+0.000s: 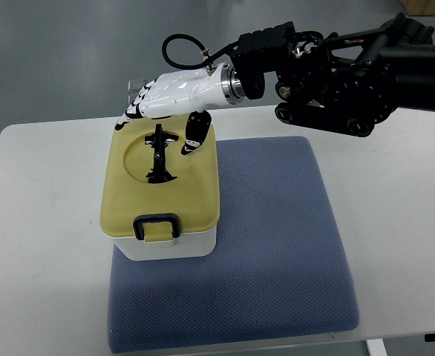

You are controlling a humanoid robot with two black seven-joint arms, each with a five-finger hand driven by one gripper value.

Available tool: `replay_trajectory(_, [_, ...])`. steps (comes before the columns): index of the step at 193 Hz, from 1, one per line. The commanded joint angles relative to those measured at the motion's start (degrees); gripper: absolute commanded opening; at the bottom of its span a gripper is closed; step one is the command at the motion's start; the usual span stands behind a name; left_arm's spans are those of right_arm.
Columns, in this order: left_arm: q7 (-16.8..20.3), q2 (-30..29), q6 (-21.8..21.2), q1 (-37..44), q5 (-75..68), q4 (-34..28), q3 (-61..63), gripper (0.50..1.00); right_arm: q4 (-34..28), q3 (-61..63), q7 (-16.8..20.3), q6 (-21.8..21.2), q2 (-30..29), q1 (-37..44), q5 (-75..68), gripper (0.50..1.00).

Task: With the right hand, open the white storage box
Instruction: 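Grasp the black handle on the yellow lid with the right hand, then lift the yellow lid up off the white box with the right hand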

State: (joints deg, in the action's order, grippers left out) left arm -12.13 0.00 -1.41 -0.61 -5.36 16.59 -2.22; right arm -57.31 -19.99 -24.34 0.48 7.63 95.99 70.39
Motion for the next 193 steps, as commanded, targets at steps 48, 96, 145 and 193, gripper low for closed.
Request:
replay_trajectory(48, [0.0,0.0,0.0,0.0,0.0,-0.1,-0.1,1.000,0.1,-1.8,-2.4,4.0,-0.1,-1.2,0.5,0.701])
replay_trajectory(96, [0.0,0.0,0.0,0.0,0.0,-0.1,-0.1,1.000,0.0,-1.8,-3.8,6.6,0.0,-1.6,0.2,0.500])
replay_trajectory(145, [0.0,0.0,0.0,0.0,0.0,-0.1,-0.2,1.000,-0.3,-0.4,-5.8,8.3,0.8,-0.7,-0.4,0.500])
replay_trajectory(193, [0.0,0.0,0.0,0.0,0.0,-0.1,-0.2,1.000,-2.8,4.3,-6.3,7.9,5.1,2.1,-0.5,0.500])
